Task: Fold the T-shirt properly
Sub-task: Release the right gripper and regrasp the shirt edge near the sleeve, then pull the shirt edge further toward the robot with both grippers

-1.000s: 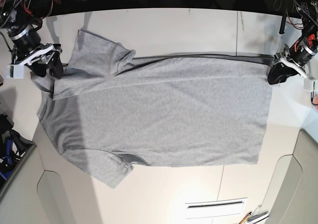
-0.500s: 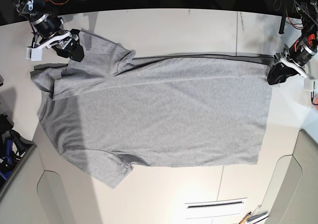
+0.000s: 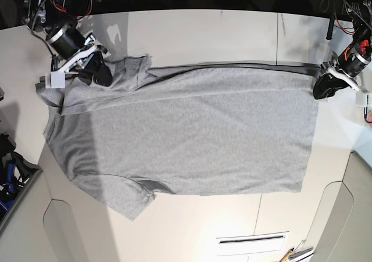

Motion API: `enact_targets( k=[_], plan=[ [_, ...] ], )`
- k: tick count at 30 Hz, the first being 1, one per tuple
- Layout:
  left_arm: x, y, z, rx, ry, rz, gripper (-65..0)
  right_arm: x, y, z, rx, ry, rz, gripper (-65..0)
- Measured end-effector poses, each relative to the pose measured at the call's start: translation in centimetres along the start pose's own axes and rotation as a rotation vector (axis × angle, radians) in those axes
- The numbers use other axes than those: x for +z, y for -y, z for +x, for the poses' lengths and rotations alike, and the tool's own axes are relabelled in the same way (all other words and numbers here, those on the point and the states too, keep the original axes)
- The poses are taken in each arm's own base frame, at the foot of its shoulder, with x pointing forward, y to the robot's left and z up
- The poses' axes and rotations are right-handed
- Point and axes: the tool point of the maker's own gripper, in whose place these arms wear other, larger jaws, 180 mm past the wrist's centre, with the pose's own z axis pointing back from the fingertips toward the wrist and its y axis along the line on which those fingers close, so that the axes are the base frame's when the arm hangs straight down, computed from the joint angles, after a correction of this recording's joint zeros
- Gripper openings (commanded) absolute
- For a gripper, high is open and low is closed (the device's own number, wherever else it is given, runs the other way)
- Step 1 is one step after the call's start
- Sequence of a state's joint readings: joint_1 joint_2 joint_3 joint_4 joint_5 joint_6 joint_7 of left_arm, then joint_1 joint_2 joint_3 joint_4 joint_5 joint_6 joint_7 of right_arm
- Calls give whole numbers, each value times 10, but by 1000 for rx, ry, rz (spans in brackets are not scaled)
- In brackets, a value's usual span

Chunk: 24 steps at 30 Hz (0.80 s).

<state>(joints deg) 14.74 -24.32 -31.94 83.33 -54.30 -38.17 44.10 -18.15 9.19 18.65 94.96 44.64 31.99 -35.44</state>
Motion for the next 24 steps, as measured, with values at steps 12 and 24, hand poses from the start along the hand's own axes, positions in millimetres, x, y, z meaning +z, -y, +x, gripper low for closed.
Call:
enact_targets(
  k=[12, 24],
  plan=[
    [0, 0, 0, 0, -1, 0, -415, -87, -28, 66, 288, 58, 55, -624],
    [0, 2, 1, -6, 3, -13, -413, -84, -8, 95, 308, 75, -19, -299]
  ],
)
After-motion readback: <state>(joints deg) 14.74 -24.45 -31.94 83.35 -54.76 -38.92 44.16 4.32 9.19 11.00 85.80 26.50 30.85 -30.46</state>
